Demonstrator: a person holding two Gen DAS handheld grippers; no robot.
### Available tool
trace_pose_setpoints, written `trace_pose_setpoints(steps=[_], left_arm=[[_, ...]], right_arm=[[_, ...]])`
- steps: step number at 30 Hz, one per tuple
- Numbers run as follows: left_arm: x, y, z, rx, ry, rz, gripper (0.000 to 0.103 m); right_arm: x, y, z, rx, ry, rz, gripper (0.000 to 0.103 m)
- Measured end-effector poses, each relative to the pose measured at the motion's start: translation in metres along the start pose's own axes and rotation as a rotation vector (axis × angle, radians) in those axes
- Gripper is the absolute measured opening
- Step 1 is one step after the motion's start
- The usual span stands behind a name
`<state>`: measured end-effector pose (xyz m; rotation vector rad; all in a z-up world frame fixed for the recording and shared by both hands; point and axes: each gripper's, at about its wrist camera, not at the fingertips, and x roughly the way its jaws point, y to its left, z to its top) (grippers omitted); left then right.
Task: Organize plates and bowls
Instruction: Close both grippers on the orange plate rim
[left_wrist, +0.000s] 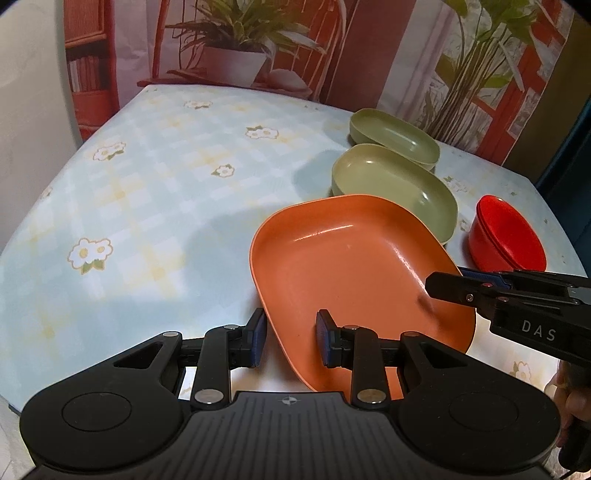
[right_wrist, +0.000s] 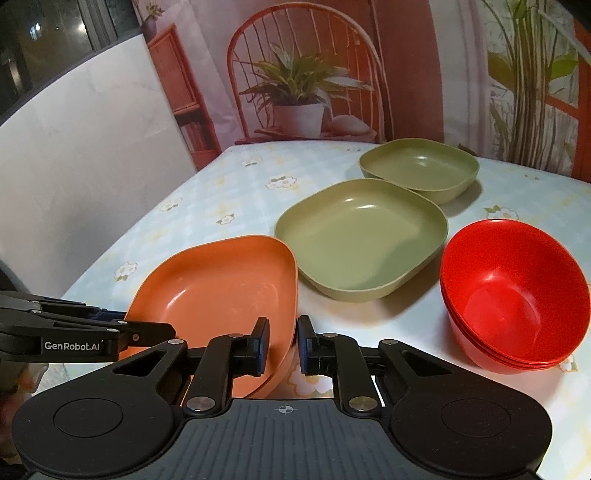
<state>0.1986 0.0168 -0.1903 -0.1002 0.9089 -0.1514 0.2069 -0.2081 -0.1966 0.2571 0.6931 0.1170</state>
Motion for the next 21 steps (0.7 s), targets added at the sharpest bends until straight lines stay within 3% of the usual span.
trace_pose_setpoints(steps=[21], left_arm=[[0.0, -0.017, 0.037, 0.099, -0.048, -0.038, 0.031]], right_arm=[[-0.018, -0.013, 0.008, 0.054, -0.073, -0.018, 0.015]])
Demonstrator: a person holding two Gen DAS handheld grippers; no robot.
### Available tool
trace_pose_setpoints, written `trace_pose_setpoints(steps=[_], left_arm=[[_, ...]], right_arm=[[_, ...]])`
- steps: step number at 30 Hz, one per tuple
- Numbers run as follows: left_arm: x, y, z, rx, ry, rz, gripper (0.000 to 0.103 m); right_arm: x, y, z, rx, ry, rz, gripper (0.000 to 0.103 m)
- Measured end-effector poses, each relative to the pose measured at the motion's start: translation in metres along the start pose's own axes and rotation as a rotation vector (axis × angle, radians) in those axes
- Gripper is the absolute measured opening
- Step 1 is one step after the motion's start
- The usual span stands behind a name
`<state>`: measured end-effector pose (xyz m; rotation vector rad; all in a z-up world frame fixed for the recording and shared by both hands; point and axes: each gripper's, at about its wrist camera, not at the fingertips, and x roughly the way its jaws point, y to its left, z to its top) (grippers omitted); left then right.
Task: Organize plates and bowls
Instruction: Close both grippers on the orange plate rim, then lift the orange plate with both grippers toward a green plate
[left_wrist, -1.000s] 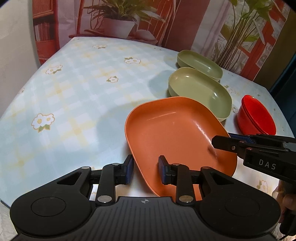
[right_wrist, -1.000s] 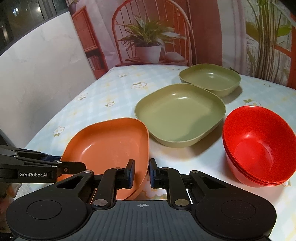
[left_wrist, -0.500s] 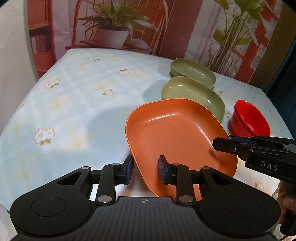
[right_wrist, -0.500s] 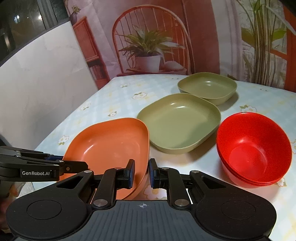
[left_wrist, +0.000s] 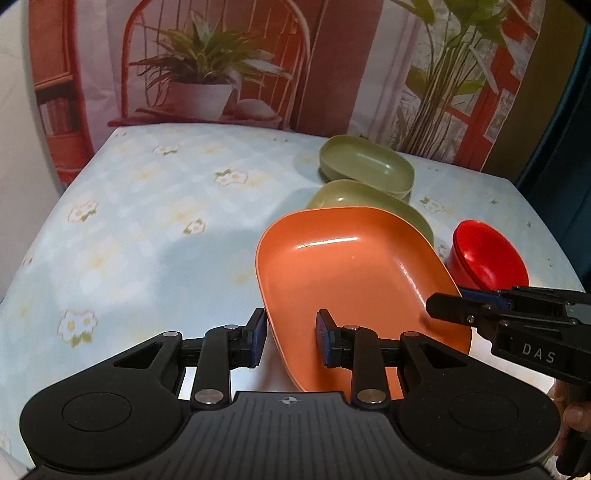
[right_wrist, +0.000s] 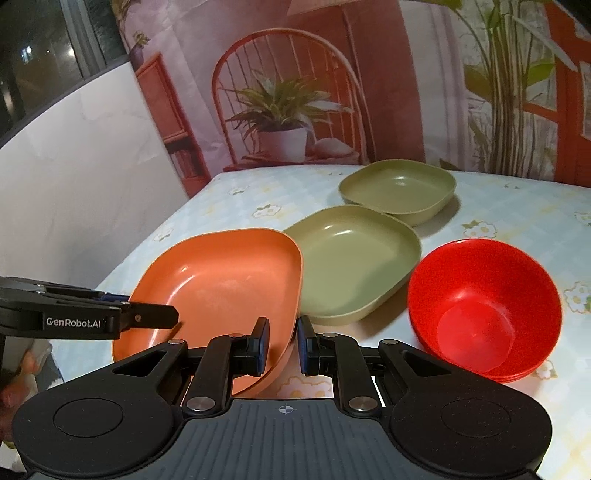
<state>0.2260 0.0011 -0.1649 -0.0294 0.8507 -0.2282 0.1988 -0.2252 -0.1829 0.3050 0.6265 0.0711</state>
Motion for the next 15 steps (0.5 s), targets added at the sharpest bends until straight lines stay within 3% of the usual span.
trace_pose_setpoints(steps=[15], left_arm=[[0.02, -0.011, 0.041, 0.069, -0.037, -0.055, 0.031]], right_arm=[[-0.005, -0.019, 0.013, 0.055, -0.028, -0.028, 0.015]])
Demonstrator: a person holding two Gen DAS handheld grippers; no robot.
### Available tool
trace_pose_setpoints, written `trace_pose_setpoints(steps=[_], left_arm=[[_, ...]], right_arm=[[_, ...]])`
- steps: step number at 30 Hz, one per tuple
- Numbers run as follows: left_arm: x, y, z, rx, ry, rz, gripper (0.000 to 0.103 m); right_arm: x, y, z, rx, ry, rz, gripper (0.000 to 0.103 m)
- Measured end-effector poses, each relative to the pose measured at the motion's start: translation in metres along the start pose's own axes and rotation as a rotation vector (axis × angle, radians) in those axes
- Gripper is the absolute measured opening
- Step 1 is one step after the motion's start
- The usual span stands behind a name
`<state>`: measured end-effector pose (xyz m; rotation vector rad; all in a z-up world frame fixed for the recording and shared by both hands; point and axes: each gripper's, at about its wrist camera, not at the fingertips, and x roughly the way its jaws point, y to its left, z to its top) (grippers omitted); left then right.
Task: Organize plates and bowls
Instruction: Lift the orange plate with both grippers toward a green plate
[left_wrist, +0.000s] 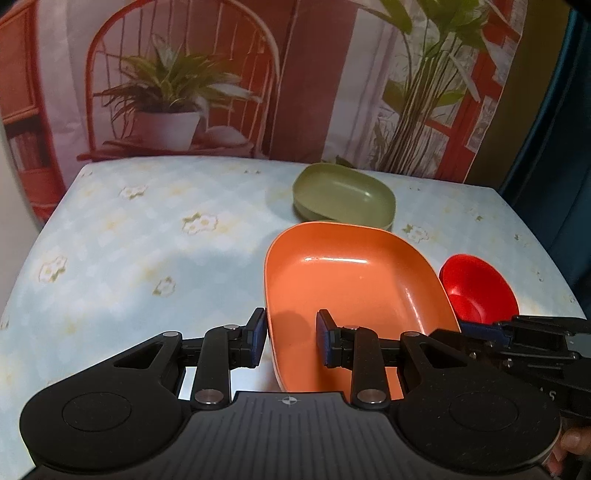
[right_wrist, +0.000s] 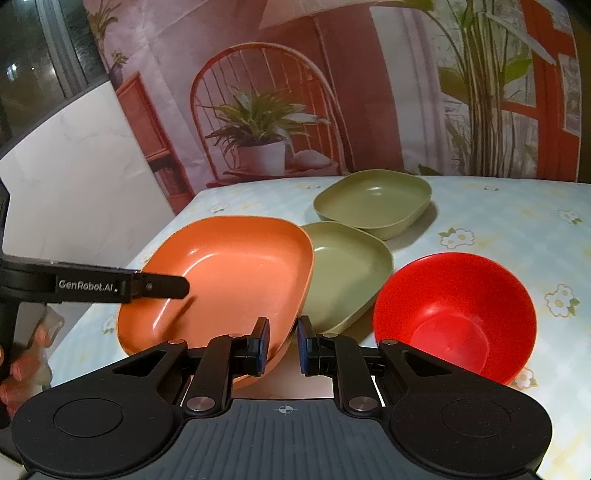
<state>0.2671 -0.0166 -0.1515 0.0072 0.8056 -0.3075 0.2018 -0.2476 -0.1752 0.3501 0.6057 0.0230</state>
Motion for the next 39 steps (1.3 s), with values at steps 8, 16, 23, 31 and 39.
trace_pose_setpoints(steps=[8, 16, 23, 31, 39], left_arm=[[0.017, -0.004, 0.018, 0.041, -0.004, -0.021, 0.031], [0.037, -0.005, 0.033, 0.075, -0.003, -0.035, 0.031], [0.053, 0.0, 0.052, 0.083, -0.001, -0.043, 0.031], [0.079, -0.008, 0.065, 0.133, 0.016, -0.076, 0.031], [0.096, -0.01, 0.06, 0.165, 0.048, -0.062, 0.031]], right_arm=[[0.002, -0.007, 0.006, 0.016, -0.012, -0.015, 0.016], [0.01, -0.012, 0.009, 0.02, -0.006, -0.036, 0.016], [0.022, -0.016, 0.029, 0.056, 0.007, -0.054, 0.017], [0.034, -0.023, 0.03, 0.102, 0.033, -0.093, 0.019], [0.039, -0.026, 0.026, 0.122, 0.061, -0.109, 0.02]])
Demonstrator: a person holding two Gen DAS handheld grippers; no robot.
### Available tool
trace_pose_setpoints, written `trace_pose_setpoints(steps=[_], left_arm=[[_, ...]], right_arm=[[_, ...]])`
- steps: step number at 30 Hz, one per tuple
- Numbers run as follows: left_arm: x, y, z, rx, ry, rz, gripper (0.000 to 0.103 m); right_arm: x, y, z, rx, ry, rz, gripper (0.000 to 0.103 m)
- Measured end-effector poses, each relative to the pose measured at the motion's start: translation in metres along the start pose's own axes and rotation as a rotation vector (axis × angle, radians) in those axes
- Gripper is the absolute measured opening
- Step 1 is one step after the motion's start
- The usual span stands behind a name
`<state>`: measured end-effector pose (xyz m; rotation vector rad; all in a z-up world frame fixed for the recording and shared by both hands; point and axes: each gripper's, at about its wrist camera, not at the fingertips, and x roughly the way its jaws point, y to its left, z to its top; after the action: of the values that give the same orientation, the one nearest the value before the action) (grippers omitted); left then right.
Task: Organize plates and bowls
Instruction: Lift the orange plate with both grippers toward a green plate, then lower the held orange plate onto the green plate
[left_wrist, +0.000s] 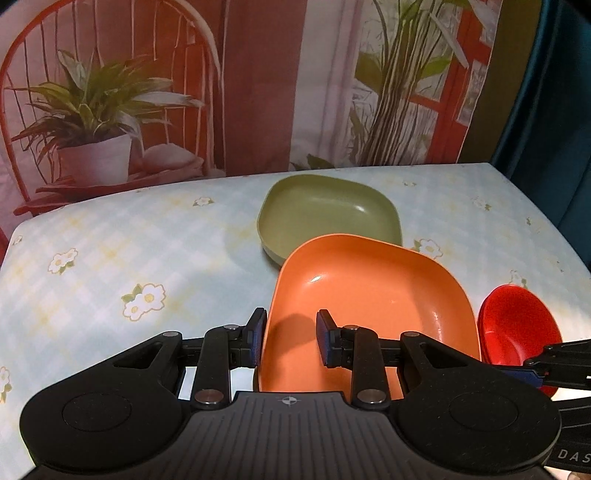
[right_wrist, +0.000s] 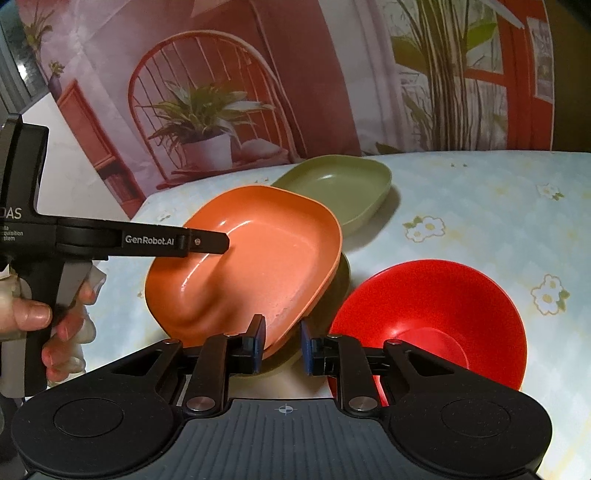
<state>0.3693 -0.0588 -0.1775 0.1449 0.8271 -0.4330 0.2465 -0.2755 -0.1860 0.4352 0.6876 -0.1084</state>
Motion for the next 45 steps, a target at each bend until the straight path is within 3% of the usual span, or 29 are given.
trace_pose_setpoints(steps=[30, 45], left_arm=[[0.017, -0.004, -0.01, 0.069, 0.028, 0.058, 0.031], [-0.007, -0.008, -0.018, 0.058, -0.031, 0.061, 0.031]], right_arm=[[0.004, 0.002, 0.001, -0.024, 0.0, -0.012, 0.026], [-0.001, 0.008, -0.002, -0.068, -0.003, -0.054, 0.026]])
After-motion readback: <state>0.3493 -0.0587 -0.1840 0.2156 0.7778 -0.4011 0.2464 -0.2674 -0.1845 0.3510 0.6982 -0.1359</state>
